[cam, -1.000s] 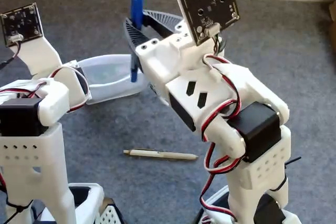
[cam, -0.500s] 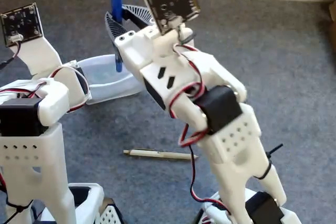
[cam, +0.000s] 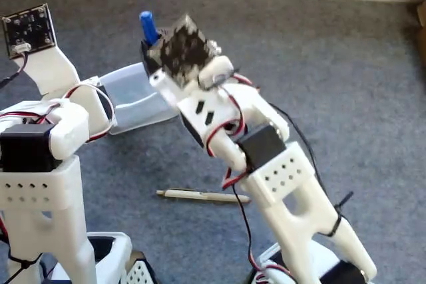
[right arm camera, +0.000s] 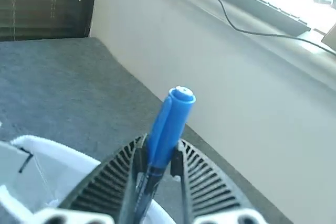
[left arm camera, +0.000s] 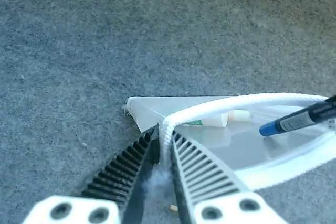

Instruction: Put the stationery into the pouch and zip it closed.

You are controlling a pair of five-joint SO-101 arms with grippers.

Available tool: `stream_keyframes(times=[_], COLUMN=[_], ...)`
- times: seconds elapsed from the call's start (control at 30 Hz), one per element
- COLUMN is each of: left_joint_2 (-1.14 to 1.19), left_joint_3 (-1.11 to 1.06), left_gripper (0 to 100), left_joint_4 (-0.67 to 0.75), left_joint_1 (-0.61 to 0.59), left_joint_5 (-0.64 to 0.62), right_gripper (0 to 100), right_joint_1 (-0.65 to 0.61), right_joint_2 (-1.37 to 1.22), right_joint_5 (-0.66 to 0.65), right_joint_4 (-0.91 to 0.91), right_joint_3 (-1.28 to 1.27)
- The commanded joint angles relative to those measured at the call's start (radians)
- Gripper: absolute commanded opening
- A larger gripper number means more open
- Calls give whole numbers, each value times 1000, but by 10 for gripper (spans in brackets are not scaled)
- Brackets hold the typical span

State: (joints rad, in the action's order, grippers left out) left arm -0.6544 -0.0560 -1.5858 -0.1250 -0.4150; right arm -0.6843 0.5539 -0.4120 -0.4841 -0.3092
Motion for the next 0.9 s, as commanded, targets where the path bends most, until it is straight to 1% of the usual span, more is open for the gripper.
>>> stream_keyframes(times=[0.0, 0.1, 0.23, 0.57, 0.63, 0.7, 0.77, 0.8, 0.87], left_joint_2=[-10, -10, -10, -10, -10, -10, -10, -10, -10], left_joint_3=[10, 10, 10, 10, 10, 10, 10, 10, 10], left_gripper=[8, 8, 8, 8, 8, 8, 8, 8, 8], left_joint_4=[5, 5, 5, 5, 6, 6, 6, 6, 6], left_joint_1=[12, 12, 12, 12, 12, 12, 12, 12, 12], left_joint_5=[-3, -3, -3, -3, -3, -3, -3, -3, -3], right_gripper=[5, 5, 5, 8, 33, 96, 162, 179, 180], right_joint_1=[-1, -1, -1, -1, -1, -1, -1, -1, 1], right_joint_2=[113, 160, 191, 193, 193, 193, 193, 193, 193], right_joint_5=[-94, -123, -124, -123, -123, -110, -51, -21, 23], right_joint_4=[113, 197, 209, 208, 200, 130, 62, 28, -36], right_joint_3=[-136, -262, -360, -378, -377, -374, -341, -314, -262])
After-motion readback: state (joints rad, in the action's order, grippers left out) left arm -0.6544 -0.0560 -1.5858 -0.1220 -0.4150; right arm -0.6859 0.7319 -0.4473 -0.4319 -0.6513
